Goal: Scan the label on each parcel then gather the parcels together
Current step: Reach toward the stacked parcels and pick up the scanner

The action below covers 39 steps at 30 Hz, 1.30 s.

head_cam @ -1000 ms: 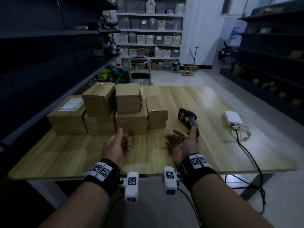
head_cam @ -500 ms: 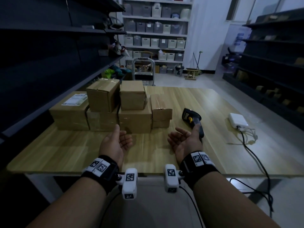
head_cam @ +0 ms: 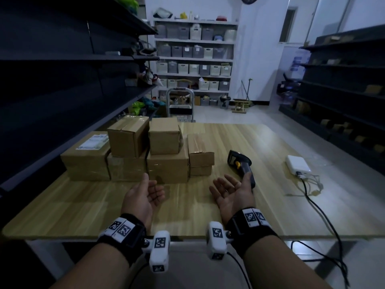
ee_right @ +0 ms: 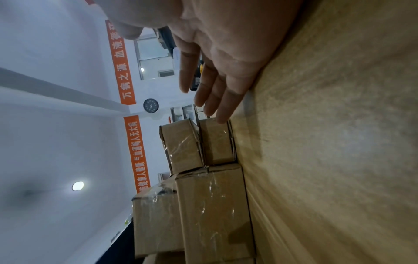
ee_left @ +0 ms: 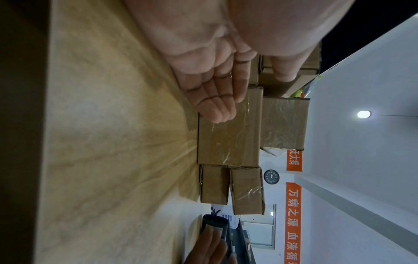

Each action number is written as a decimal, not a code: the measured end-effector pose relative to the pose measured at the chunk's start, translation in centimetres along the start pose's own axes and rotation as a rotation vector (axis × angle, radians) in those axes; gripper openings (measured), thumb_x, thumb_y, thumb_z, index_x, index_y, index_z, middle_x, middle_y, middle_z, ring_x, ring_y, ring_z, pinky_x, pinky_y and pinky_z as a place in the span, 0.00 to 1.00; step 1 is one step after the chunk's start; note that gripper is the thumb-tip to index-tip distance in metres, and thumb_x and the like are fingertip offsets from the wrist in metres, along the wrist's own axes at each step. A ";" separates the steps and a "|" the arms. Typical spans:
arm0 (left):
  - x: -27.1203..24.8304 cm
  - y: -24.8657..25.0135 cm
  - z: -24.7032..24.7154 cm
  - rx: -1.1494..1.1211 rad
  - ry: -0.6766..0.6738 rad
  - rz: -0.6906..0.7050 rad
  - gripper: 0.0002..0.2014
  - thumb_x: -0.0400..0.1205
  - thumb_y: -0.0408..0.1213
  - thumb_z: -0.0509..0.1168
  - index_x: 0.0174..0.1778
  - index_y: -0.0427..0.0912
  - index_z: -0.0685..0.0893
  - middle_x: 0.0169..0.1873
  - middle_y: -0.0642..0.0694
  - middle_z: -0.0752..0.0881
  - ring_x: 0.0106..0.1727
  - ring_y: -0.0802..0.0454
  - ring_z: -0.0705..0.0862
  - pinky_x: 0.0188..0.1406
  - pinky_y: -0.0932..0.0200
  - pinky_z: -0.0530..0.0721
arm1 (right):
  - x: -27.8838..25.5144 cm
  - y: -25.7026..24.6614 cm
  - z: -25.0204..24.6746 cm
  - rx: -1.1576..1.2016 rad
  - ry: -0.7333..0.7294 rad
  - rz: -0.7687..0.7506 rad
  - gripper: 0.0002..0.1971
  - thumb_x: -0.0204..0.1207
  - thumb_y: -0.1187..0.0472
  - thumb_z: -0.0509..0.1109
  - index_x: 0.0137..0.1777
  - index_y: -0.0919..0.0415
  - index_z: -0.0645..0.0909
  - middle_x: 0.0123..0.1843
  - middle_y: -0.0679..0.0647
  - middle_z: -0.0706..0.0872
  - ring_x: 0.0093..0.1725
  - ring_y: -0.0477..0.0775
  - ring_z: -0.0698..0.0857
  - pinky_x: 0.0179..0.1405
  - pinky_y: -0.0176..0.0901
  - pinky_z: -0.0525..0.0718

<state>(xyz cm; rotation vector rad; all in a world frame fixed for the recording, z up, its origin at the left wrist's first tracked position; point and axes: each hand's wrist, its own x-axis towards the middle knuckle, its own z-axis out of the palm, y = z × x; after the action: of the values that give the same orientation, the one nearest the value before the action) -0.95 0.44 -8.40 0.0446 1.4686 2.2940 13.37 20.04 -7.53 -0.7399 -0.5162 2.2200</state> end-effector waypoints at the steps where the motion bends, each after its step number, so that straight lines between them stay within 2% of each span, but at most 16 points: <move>1: 0.1 0.0 0.0 -0.001 -0.001 -0.005 0.22 0.92 0.55 0.68 0.58 0.35 0.87 0.45 0.34 0.93 0.42 0.42 0.93 0.50 0.44 0.93 | 0.0 0.1 0.0 -0.004 0.007 -0.006 0.37 0.85 0.31 0.65 0.68 0.69 0.82 0.68 0.70 0.87 0.68 0.71 0.87 0.74 0.71 0.85; 4: 0.4 0.2 0.2 0.005 0.011 -0.033 0.23 0.92 0.54 0.68 0.62 0.33 0.86 0.52 0.30 0.92 0.53 0.33 0.94 0.58 0.35 0.94 | 0.1 0.3 0.5 -0.097 0.050 -0.003 0.31 0.85 0.37 0.71 0.66 0.68 0.83 0.67 0.69 0.88 0.65 0.70 0.88 0.67 0.70 0.89; 7: 0.4 0.5 0.3 0.006 0.027 -0.060 0.23 0.91 0.54 0.69 0.63 0.33 0.85 0.54 0.29 0.91 0.57 0.29 0.94 0.61 0.31 0.94 | 0.2 -0.7 2.0 -0.315 0.046 -0.025 0.27 0.82 0.37 0.74 0.65 0.61 0.86 0.63 0.61 0.88 0.65 0.66 0.87 0.61 0.68 0.89; 10: 0.1 0.8 0.7 0.007 0.017 -0.063 0.22 0.91 0.53 0.69 0.60 0.33 0.85 0.53 0.28 0.90 0.56 0.29 0.93 0.62 0.31 0.93 | 0.9 -3.0 4.0 -0.712 0.015 -0.234 0.22 0.78 0.40 0.79 0.66 0.50 0.85 0.67 0.56 0.89 0.64 0.59 0.88 0.60 0.65 0.92; 13: -0.3 0.9 0.8 0.026 -0.003 -0.050 0.24 0.92 0.56 0.66 0.61 0.33 0.85 0.54 0.28 0.90 0.56 0.29 0.93 0.66 0.29 0.92 | 1.2 -4.6 6.4 -1.130 -0.065 -0.439 0.30 0.72 0.40 0.84 0.73 0.42 0.80 0.74 0.49 0.85 0.69 0.54 0.85 0.69 0.62 0.89; 16: -0.4 1.0 0.7 0.025 -0.012 -0.055 0.29 0.92 0.59 0.64 0.64 0.32 0.85 0.58 0.26 0.90 0.58 0.28 0.93 0.66 0.28 0.92 | 1.7 -4.7 8.4 -1.425 -0.158 -0.550 0.40 0.69 0.42 0.88 0.81 0.40 0.76 0.82 0.49 0.79 0.79 0.58 0.80 0.74 0.63 0.84; 19: -0.3 1.0 0.8 0.038 -0.014 -0.052 0.31 0.92 0.62 0.62 0.65 0.32 0.85 0.59 0.25 0.91 0.57 0.28 0.94 0.64 0.28 0.94 | 3.1 -4.2 9.2 -1.735 -0.244 -0.596 0.51 0.65 0.44 0.90 0.88 0.39 0.68 0.90 0.51 0.70 0.88 0.60 0.70 0.84 0.66 0.75; 22: -0.3 1.0 0.8 0.028 -0.014 -0.046 0.31 0.92 0.63 0.62 0.66 0.32 0.84 0.59 0.24 0.90 0.56 0.28 0.94 0.63 0.27 0.94 | 4.4 -4.0 9.6 -1.922 -0.287 -0.544 0.61 0.61 0.41 0.92 0.91 0.32 0.58 0.96 0.54 0.55 0.93 0.65 0.59 0.89 0.71 0.66; 24: -0.3 1.0 0.8 0.023 -0.018 -0.045 0.32 0.92 0.63 0.62 0.66 0.32 0.84 0.59 0.25 0.90 0.55 0.28 0.94 0.61 0.28 0.94 | 4.8 -3.8 9.9 -1.971 -0.298 -0.501 0.64 0.61 0.43 0.92 0.92 0.30 0.54 0.97 0.55 0.48 0.94 0.67 0.55 0.89 0.70 0.63; 26: -0.3 0.9 0.7 0.030 -0.028 -0.045 0.31 0.92 0.63 0.61 0.66 0.32 0.84 0.58 0.26 0.90 0.54 0.29 0.95 0.59 0.30 0.95 | 5.2 -3.3 9.9 -1.968 -0.298 -0.476 0.62 0.63 0.49 0.92 0.93 0.34 0.57 0.97 0.57 0.49 0.94 0.67 0.55 0.89 0.68 0.64; 27: -0.2 0.9 0.7 0.032 -0.034 -0.044 0.31 0.92 0.62 0.61 0.66 0.32 0.84 0.58 0.26 0.90 0.54 0.29 0.95 0.59 0.31 0.95 | 5.5 -3.1 9.8 -1.968 -0.299 -0.480 0.59 0.65 0.51 0.92 0.92 0.37 0.60 0.96 0.57 0.52 0.93 0.67 0.58 0.89 0.67 0.67; 29: -0.1 0.9 0.6 0.024 -0.041 -0.040 0.31 0.93 0.62 0.60 0.66 0.33 0.83 0.59 0.25 0.90 0.55 0.28 0.94 0.58 0.31 0.95 | 6.1 -2.9 9.3 -1.951 -0.296 -0.531 0.53 0.67 0.56 0.90 0.90 0.41 0.66 0.92 0.56 0.66 0.88 0.64 0.70 0.85 0.62 0.76; 32: 0.0 0.8 0.6 0.004 -0.041 -0.038 0.30 0.93 0.61 0.59 0.65 0.32 0.83 0.60 0.25 0.89 0.54 0.28 0.94 0.55 0.33 0.95 | 6.0 -3.3 9.0 -1.863 -0.233 -0.569 0.40 0.75 0.62 0.83 0.86 0.42 0.75 0.82 0.54 0.82 0.76 0.60 0.84 0.70 0.47 0.85; 35: 0.1 0.7 0.6 -0.012 -0.049 -0.038 0.30 0.93 0.60 0.60 0.65 0.31 0.83 0.56 0.26 0.88 0.50 0.30 0.93 0.52 0.35 0.95 | 5.3 -3.8 8.5 -1.812 -0.190 -0.586 0.35 0.78 0.60 0.82 0.83 0.41 0.78 0.79 0.53 0.86 0.72 0.60 0.87 0.60 0.40 0.83; 38: 0.1 0.6 0.5 -0.006 -0.050 -0.041 0.30 0.94 0.60 0.60 0.64 0.31 0.83 0.54 0.27 0.88 0.50 0.31 0.92 0.51 0.36 0.95 | 4.0 -3.9 7.7 -1.690 -0.180 -0.604 0.34 0.76 0.57 0.84 0.82 0.40 0.80 0.76 0.51 0.86 0.67 0.57 0.87 0.56 0.39 0.81; 39: 0.1 0.7 0.5 -0.006 -0.049 -0.041 0.29 0.94 0.60 0.60 0.64 0.32 0.83 0.55 0.27 0.88 0.50 0.31 0.93 0.52 0.36 0.94 | 3.5 -3.9 7.4 -1.630 -0.177 -0.584 0.34 0.76 0.56 0.85 0.82 0.39 0.80 0.76 0.50 0.86 0.69 0.57 0.86 0.58 0.40 0.80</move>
<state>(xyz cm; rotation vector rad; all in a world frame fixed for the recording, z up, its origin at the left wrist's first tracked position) -1.17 0.65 -7.62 0.0674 1.4248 2.2489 8.65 24.21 -1.03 -0.8984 -2.3311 0.9367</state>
